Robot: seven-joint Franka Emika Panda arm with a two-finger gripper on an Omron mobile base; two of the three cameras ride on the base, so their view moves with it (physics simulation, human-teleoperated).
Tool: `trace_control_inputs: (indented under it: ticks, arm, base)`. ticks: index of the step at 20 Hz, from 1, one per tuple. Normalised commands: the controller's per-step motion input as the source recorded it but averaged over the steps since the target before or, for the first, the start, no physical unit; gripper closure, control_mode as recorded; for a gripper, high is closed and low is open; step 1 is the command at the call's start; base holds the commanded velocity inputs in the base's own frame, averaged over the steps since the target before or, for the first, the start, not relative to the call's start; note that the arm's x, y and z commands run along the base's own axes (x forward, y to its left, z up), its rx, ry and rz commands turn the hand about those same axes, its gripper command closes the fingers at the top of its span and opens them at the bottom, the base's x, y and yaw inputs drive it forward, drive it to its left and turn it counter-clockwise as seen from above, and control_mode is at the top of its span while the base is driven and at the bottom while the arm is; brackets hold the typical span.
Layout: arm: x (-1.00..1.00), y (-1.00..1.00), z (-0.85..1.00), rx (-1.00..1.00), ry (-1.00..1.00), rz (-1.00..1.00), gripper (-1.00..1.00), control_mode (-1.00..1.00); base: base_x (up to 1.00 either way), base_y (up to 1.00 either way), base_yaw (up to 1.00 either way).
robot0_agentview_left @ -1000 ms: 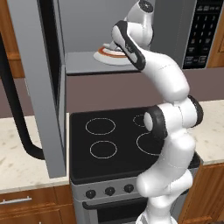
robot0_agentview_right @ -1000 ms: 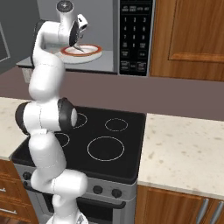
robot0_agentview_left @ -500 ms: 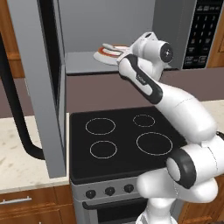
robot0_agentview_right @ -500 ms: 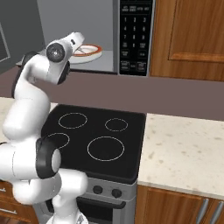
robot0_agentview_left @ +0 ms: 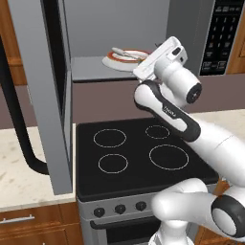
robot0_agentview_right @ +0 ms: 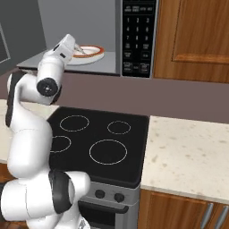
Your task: Transport the fish from the fridge to the microwave and turn on the microwave.
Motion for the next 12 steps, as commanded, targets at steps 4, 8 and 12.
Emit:
trace_control_inputs:
  ticks: [4,8,12]
  arm:
    - [-1.0,-0.08,-0.1,-0.1,0.02,0.0,-1.0,-1.0]
    - [-1.0,-0.03,0.0,-0.13,0.07,0.0,-1.0,-1.0]
    - [-1.0,-0.01,0.0,-0.2,0.1,0.0,-1.0,-1.0]
  base:
    - [0.0,0.0,0.0]
    - [0.0,0.0,0.0]
    - [0.0,0.0,0.0]
